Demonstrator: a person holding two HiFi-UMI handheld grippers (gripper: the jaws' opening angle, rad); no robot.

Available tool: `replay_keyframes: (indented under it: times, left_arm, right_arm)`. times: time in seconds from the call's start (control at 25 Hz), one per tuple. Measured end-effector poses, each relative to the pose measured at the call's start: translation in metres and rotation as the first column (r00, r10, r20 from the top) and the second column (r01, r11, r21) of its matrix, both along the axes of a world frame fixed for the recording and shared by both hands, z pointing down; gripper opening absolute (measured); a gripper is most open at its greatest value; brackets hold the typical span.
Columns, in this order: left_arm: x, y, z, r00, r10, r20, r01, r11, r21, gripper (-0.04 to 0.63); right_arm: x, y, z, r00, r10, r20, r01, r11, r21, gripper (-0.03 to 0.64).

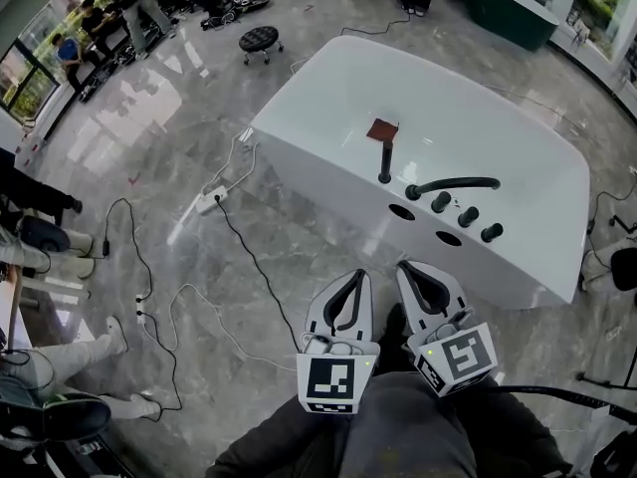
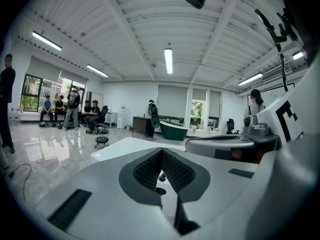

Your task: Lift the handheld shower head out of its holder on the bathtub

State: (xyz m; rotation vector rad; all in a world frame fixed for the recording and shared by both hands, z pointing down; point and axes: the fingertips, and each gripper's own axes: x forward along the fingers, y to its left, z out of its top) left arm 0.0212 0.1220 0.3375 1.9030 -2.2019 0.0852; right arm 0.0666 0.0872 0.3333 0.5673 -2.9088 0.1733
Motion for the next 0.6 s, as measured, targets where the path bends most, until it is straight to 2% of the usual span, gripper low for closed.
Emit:
replay_keyframes:
  times: [0.32, 0.6]
  left_arm:
    - [-0.028, -0.031, 0.003, 1.0, -0.015, 0.025, 0.015, 1.0, -0.023, 0.003]
    - [-0.039, -0.065, 0.016, 1.0, -0.02, 0.014, 0.021, 0.998, -0.064, 0.003]
  right_arm:
    - [-0.029, -0.035, 0.005, 1.0, -0.015, 0.019, 0.015, 1.0, -0.008, 0.005]
    - [-0.043, -0.07, 0.018, 1.0, -0.017, 0.01, 0.018, 0.999, -0.048, 0.005]
